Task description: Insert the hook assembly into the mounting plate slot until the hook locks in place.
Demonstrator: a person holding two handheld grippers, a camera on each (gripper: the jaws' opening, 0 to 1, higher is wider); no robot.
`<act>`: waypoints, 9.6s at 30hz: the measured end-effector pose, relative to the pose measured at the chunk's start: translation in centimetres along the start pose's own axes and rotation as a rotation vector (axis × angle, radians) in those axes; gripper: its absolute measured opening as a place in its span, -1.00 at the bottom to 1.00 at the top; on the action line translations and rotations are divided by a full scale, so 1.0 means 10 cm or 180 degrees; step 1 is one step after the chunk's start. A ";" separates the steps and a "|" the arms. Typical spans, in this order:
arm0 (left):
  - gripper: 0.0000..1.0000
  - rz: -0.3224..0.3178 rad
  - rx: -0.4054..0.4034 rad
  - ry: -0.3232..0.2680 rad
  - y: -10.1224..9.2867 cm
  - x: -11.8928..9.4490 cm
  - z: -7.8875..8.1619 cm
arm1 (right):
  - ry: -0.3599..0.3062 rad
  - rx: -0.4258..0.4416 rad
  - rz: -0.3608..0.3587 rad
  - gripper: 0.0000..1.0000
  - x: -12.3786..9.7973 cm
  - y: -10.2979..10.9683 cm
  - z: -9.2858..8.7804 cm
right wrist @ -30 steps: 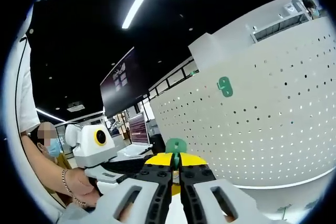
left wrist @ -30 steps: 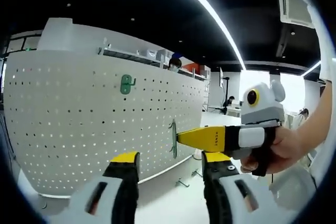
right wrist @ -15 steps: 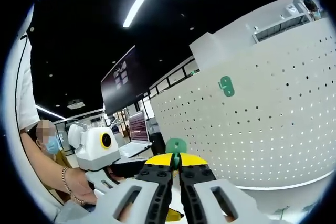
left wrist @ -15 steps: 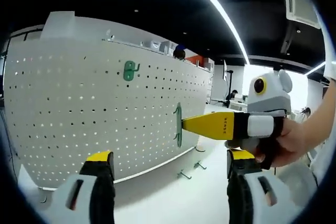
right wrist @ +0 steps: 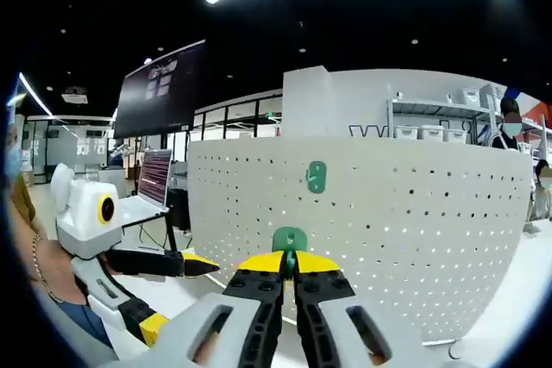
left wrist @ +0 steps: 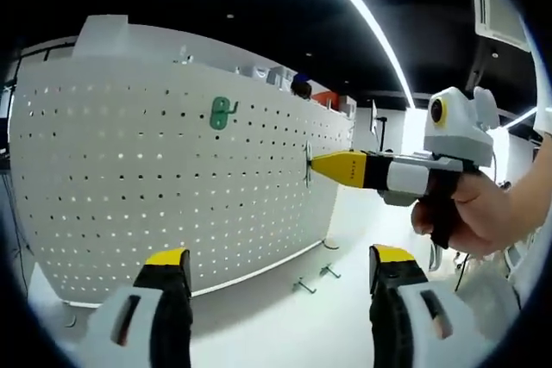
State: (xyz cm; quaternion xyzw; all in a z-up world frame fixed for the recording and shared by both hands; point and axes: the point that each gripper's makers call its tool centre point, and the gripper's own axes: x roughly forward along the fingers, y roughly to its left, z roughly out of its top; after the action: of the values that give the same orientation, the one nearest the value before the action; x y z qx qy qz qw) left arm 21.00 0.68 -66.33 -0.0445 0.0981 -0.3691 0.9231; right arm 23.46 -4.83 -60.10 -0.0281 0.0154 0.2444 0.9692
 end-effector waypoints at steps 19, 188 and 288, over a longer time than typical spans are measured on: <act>0.68 0.0006 -0.0007 0.0043 0.03 -0.13 -0.10 | -0.0010 0.0145 -0.0318 -0.99 0.38 -0.46 0.16; 0.55 0.0072 -0.0201 0.0445 0.18 -0.76 -0.97 | 0.0000 -0.0255 -0.0458 0.23 0.93 -0.59 0.20; 0.55 0.0060 -0.0184 0.0528 0.17 -0.77 -1.00 | 0.0936 0.0231 0.0307 0.48 -1.33 -0.75 -1.59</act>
State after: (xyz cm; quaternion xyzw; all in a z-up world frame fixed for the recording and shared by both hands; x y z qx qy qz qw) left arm 14.52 7.12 -75.19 -0.0394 0.1852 -0.3599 0.9136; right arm 15.05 -18.70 -75.02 -0.0278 0.1673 0.2832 0.9440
